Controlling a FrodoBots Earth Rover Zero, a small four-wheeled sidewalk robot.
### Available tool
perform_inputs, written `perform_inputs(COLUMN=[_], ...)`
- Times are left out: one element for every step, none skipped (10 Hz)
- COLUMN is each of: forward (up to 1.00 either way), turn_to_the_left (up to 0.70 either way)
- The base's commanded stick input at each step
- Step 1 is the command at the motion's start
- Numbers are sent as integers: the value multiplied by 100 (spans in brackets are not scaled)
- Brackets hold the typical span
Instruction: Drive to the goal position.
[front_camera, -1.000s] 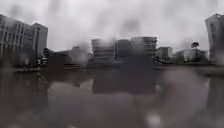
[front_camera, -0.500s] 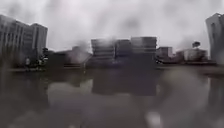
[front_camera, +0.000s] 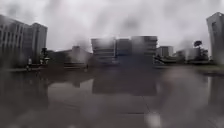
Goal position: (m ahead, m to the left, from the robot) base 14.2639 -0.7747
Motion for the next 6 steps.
perform_inputs(forward=[100,100,100,100,100,100], turn_to_the_left=[0,0,0,0,0,0])
